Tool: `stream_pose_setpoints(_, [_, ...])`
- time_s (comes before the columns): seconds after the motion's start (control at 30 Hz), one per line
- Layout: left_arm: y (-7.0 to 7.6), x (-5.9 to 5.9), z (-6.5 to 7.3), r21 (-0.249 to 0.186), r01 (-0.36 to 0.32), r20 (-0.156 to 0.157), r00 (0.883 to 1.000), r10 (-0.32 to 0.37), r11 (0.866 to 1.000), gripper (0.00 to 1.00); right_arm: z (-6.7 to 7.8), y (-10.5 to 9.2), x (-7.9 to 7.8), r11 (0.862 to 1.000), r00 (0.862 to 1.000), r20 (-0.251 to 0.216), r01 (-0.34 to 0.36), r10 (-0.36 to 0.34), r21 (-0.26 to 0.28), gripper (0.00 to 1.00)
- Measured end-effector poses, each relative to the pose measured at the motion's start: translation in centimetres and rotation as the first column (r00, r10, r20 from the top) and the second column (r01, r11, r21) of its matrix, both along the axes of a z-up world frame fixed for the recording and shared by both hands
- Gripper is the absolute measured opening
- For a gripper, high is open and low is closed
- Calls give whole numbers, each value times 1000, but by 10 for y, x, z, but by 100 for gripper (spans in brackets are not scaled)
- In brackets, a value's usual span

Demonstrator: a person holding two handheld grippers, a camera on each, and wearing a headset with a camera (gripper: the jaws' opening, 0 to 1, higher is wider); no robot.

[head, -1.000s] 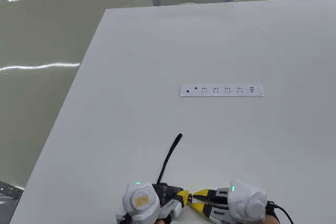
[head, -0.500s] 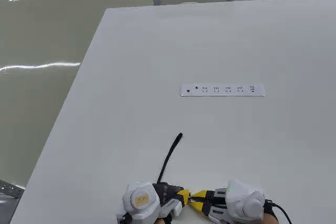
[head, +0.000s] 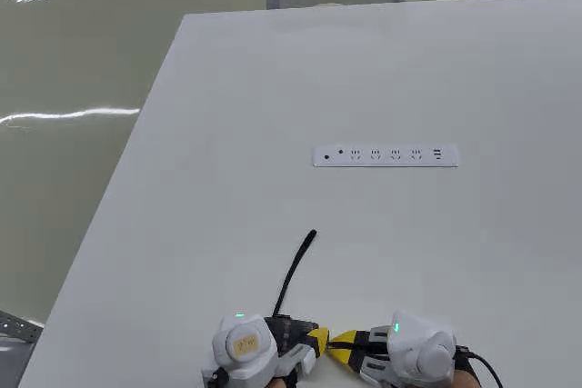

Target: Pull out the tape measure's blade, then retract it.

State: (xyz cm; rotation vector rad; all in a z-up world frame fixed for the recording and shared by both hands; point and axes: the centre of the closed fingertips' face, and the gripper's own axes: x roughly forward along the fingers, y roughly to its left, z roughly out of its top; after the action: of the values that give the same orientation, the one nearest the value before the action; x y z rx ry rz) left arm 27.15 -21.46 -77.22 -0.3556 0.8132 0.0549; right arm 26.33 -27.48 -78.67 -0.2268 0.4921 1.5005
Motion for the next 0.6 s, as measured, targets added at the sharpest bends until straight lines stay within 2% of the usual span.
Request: stream_pose_setpoints(0.6, [-1,0,0,1,13,0,1000,-13,1000,67,1,1,0,1000,1000,-23,12,-12,10,3])
